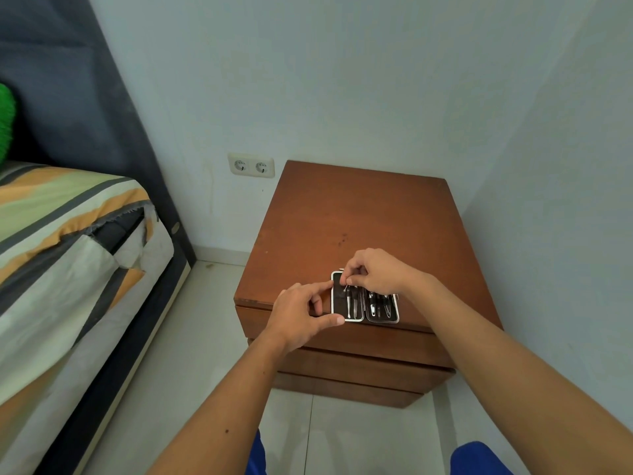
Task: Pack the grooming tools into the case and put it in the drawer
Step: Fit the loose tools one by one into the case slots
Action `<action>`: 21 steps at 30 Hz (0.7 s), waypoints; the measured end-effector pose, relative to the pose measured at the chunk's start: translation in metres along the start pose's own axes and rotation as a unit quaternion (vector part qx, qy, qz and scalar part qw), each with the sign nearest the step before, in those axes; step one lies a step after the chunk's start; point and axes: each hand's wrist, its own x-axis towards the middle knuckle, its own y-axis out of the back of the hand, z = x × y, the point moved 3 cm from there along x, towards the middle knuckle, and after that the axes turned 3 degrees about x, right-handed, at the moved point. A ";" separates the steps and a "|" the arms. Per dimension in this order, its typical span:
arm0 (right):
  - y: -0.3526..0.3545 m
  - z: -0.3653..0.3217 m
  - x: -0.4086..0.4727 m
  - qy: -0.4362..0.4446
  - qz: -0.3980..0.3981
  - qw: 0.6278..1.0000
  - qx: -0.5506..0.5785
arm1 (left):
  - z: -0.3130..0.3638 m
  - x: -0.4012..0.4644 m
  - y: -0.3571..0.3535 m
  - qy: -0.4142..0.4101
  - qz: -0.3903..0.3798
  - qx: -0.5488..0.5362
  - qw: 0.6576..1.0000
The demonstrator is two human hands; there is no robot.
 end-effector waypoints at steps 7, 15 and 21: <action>-0.009 0.003 0.005 -0.028 0.073 0.993 0.088 | 0.001 0.000 0.000 0.002 0.003 -0.001 1.000; -0.016 0.011 0.002 -0.056 0.121 0.982 0.134 | 0.002 -0.001 0.001 0.002 0.001 -0.004 1.000; -0.024 0.014 -0.005 -0.043 0.131 0.983 0.118 | 0.001 -0.001 0.000 0.000 0.004 -0.003 1.000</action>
